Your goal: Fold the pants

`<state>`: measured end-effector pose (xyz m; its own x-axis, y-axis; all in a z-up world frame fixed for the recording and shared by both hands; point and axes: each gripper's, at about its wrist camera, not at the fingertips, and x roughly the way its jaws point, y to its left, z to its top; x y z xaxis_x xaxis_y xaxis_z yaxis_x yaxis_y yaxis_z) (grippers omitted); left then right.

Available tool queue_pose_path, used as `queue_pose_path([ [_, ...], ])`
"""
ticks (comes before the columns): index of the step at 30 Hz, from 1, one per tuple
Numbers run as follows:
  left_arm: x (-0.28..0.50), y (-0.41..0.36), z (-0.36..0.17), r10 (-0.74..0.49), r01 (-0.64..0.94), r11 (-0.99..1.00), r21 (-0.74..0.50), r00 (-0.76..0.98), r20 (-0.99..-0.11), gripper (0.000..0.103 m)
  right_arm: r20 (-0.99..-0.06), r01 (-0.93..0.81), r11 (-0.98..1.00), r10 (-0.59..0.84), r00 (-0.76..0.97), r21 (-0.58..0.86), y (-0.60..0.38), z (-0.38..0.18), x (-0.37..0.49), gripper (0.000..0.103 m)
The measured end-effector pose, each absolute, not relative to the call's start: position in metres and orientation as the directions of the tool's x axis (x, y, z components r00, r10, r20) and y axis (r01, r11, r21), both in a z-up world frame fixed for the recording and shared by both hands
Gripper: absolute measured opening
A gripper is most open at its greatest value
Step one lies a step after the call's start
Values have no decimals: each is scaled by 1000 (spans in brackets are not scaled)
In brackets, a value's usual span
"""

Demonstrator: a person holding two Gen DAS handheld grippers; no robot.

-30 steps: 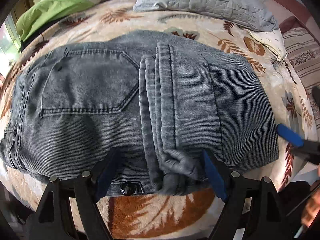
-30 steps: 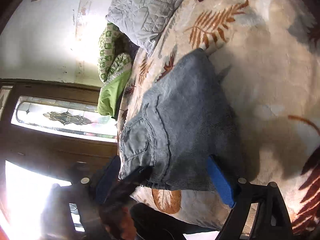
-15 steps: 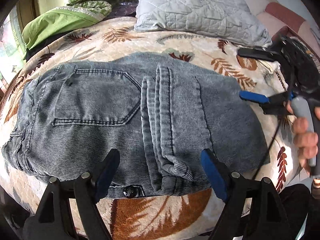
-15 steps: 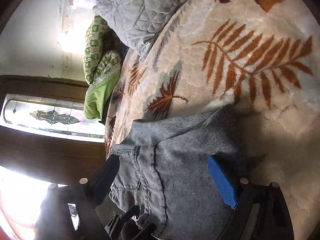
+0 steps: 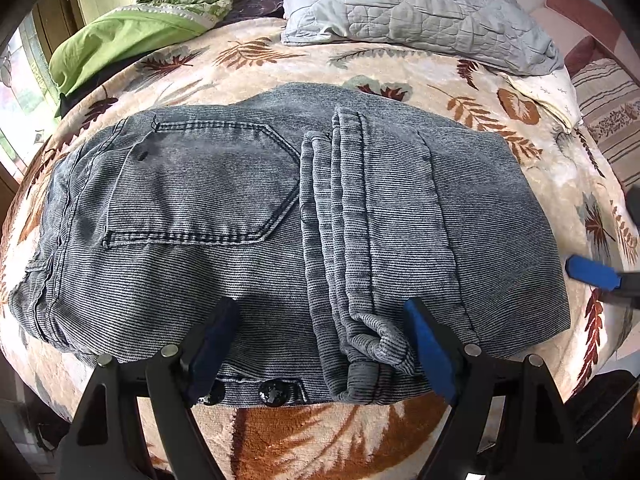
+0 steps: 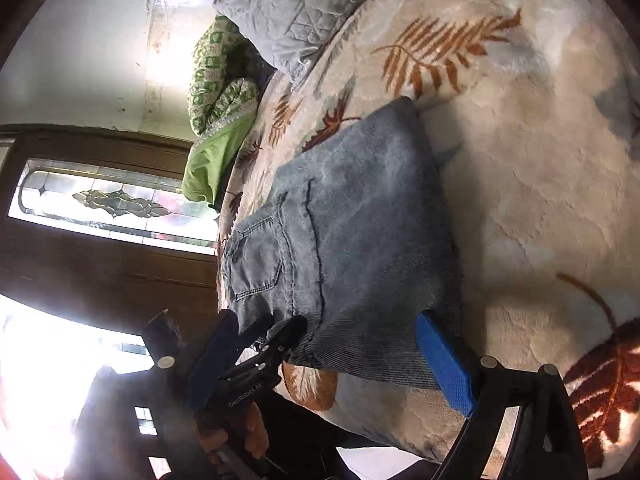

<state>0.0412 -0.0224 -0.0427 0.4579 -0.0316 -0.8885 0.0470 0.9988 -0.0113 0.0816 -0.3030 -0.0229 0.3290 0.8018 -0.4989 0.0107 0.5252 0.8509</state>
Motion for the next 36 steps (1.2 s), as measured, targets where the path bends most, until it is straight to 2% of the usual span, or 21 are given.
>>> queue_pose_path([
  [5, 41, -25, -44, -25, 52, 999, -1, 461, -887, 85, -481, -42, 522, 810, 335, 852, -293, -6, 139, 92],
  [9, 41, -24, -44, -34, 58, 998, -8, 457, -889, 85, -567, 25, 589, 765, 305, 808, -286, -48, 187, 92],
  [10, 41, -24, -44, -34, 60, 998, -7, 455, -890, 85, -555, 55, 567, 777, 297, 822, -287, -59, 190, 92],
  [11, 41, -24, -44, -37, 63, 998, -10, 454, -890, 85, -529, 59, 543, 780, 335, 838, -291, -56, 186, 92],
  [17, 43, -24, -45, -35, 59, 998, -9, 454, -890, 85, -506, -75, 552, 804, 311, 831, -289, -11, 125, 92],
  [20, 42, -24, -45, -35, 60, 998, -9, 454, -890, 85, -519, -83, 557, 810, 272, 826, -285, -19, 91, 92],
  [23, 42, -25, -44, -30, 59, 998, -4, 453, -891, 85, -551, -63, 578, 801, 235, 813, -279, -49, 79, 93],
  [25, 41, -24, -44, -32, 60, 998, -6, 451, -892, 85, -517, -35, 546, 810, 275, 837, -286, -47, 77, 92],
  [29, 40, -21, -41, -44, 51, 998, -23, 448, -893, 85, -539, -102, 590, 785, 306, 801, -283, -23, 72, 93],
  [31, 39, -19, -40, -52, 50, 998, -34, 449, -892, 85, -548, -111, 593, 789, 279, 798, -279, -30, 70, 93],
  [32, 38, -18, -39, -58, 49, 998, -40, 448, -892, 85, -581, -79, 617, 771, 259, 783, -278, -42, 72, 93],
  [34, 35, -14, -35, -69, 49, 997, -53, 452, -889, 85, -545, -48, 581, 786, 291, 813, -284, -47, 71, 93],
  [36, 30, -4, -25, -100, 34, 995, -95, 471, -876, 85, -558, -50, 597, 774, 299, 801, -283, -37, 71, 93],
])
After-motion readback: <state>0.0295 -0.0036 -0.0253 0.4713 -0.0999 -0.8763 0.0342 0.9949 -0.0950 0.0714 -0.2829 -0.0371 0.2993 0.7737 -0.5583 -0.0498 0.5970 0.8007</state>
